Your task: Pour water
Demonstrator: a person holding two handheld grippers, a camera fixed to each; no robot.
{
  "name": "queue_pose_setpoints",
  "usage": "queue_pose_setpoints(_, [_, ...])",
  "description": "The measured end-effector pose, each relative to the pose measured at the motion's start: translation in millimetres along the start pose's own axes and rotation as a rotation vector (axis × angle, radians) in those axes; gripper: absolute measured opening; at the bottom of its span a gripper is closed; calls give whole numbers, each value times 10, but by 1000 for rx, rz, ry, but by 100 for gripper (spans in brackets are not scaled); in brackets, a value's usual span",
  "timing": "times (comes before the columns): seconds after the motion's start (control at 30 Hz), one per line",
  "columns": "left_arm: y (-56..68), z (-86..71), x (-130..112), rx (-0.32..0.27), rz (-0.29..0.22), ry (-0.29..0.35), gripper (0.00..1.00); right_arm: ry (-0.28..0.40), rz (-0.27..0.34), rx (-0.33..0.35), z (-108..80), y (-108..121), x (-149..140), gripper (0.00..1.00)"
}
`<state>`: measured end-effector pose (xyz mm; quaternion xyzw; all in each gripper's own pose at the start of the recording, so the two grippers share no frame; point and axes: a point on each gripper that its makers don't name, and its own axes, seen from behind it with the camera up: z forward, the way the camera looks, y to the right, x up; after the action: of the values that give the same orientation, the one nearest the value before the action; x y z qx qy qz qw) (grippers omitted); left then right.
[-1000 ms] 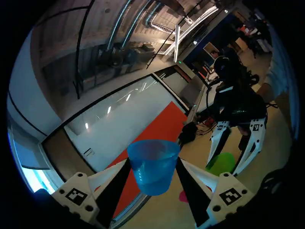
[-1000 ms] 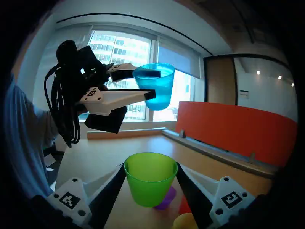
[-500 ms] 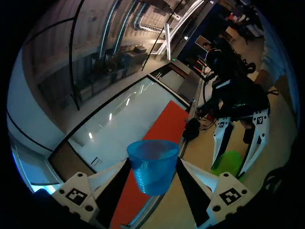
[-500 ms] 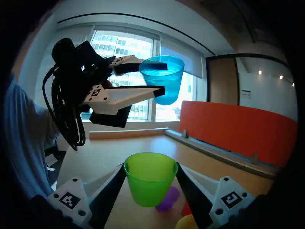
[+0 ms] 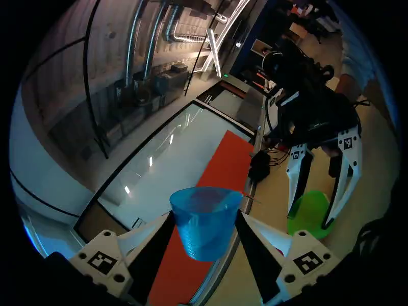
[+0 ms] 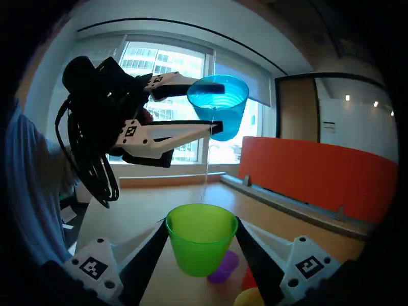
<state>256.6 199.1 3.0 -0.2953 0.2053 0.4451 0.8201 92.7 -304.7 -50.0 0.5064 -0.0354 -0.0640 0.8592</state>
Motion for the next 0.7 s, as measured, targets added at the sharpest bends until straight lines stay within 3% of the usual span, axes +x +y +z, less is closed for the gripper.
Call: queue_pose_setpoints(0.7, [-18,32,37,3,101,2,83,0,-16,-2,-35,32,13,92])
